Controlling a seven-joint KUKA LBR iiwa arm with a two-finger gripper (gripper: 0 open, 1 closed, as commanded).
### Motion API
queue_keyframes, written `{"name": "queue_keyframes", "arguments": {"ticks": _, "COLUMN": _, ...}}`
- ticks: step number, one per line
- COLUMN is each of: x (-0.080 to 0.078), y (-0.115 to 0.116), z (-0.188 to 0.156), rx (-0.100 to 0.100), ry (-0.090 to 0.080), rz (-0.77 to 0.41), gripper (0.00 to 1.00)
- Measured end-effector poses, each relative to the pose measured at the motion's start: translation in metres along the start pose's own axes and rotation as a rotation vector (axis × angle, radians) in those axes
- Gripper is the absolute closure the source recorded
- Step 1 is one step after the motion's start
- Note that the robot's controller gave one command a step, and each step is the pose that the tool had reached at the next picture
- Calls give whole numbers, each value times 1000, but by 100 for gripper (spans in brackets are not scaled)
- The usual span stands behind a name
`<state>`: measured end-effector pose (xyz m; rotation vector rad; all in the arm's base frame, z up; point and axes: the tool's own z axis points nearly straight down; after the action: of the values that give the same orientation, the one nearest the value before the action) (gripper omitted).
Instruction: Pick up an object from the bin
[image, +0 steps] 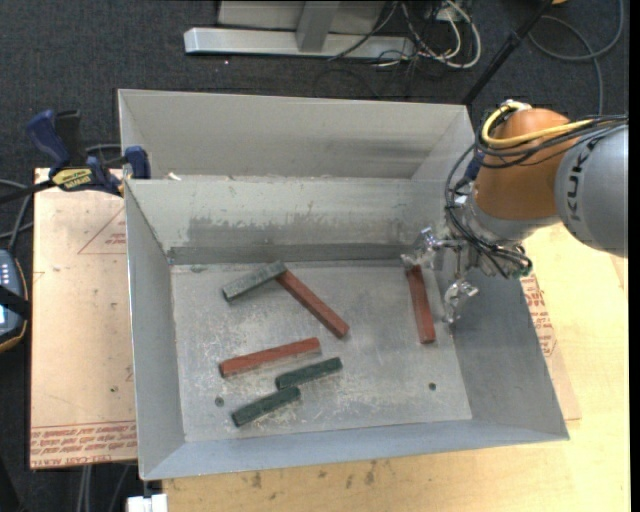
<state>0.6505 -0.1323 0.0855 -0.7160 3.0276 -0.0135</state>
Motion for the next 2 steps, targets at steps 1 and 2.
{"name": "queue_keyframes", "arguments": {"ticks": 1, "x": 4, "y": 2, "z": 3, "rx": -17, "ry": 7, "rz": -356, "gripper": 0}}
{"name": "queue_keyframes", "arguments": {"ticks": 2, "x": 1, "y": -7, "z": 8, "rx": -32, "ry": 6, "rz": -650, "gripper": 100}}
